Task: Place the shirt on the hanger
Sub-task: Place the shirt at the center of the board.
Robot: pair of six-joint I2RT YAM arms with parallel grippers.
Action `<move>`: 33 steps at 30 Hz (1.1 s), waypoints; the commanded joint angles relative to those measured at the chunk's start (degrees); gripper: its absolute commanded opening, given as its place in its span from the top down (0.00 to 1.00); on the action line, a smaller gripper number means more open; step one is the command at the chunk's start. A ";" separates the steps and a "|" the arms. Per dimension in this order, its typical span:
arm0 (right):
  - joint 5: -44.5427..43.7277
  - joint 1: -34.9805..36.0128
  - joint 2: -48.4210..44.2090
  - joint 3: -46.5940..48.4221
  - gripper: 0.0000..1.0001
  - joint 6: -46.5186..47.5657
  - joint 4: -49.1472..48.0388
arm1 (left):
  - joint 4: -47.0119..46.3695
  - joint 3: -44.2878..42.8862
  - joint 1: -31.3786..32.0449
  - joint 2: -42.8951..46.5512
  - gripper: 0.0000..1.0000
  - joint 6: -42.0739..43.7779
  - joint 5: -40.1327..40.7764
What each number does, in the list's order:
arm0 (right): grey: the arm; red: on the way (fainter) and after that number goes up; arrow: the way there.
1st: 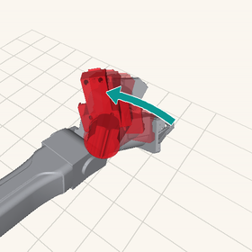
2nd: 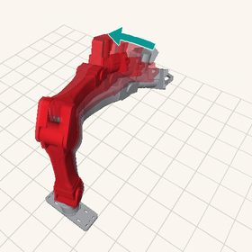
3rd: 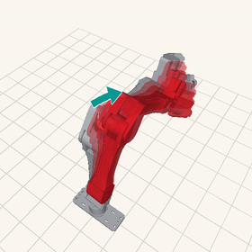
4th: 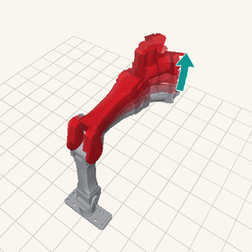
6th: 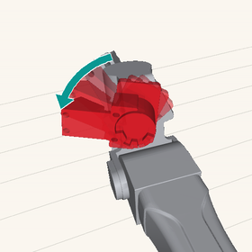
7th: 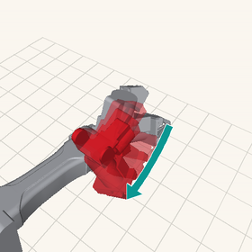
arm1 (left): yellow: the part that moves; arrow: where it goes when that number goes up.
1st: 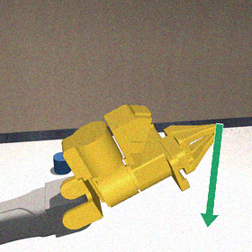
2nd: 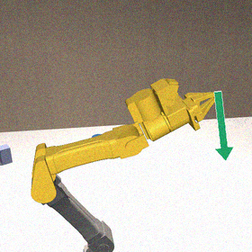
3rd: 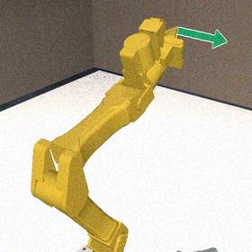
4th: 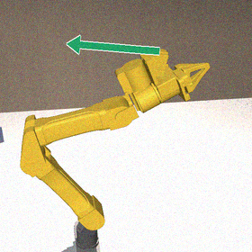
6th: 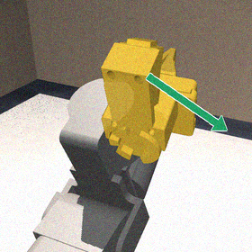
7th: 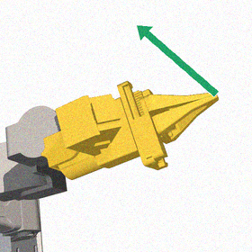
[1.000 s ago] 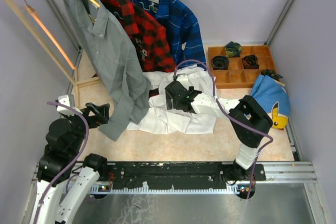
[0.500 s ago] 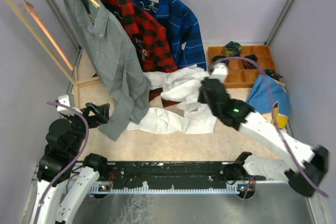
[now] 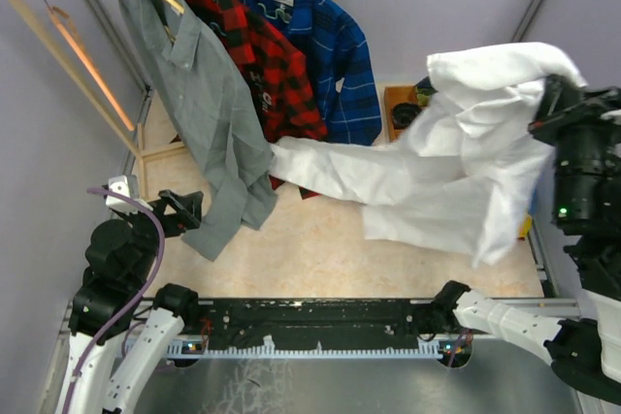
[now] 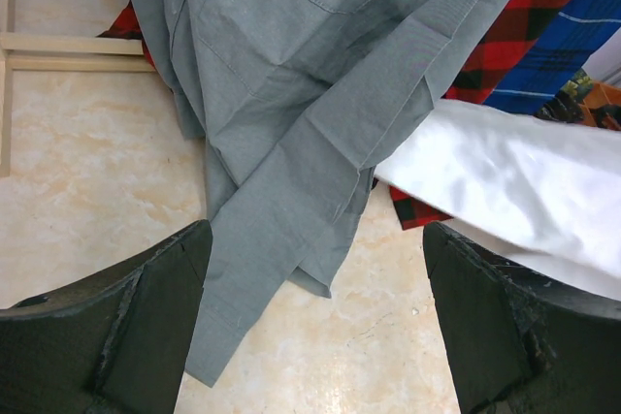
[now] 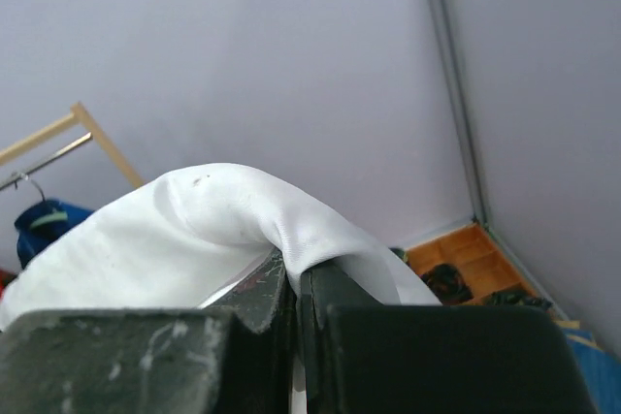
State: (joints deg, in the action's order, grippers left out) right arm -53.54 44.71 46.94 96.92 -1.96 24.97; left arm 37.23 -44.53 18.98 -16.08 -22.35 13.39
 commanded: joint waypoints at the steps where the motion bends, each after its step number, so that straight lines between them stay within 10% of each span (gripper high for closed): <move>1: -4.31 -0.30 3.37 6.78 1.00 13.04 -6.55 | -1.66 0.32 0.08 0.09 0.05 -0.50 -0.12; 14: -6.29 -0.32 0.93 1.10 1.00 12.22 -5.21 | -1.64 0.40 0.06 -0.08 0.06 -0.42 -0.20; 23: 3.84 -0.32 -3.35 -26.38 0.96 -20.00 14.28 | -1.86 0.59 0.09 -0.07 0.05 -0.38 0.12; 28: 10.74 -0.30 -2.69 -38.16 0.47 -30.97 16.51 | -1.78 0.08 0.09 -1.84 0.05 -0.33 -0.99; 33: 16.15 -0.31 0.74 -35.20 0.35 -24.66 13.50 | -0.57 -2.05 0.08 -5.77 0.05 0.20 -0.66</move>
State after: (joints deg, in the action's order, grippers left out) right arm -42.61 44.71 47.86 56.66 -26.63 43.48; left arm 37.17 -44.45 18.98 -19.00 -22.50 13.21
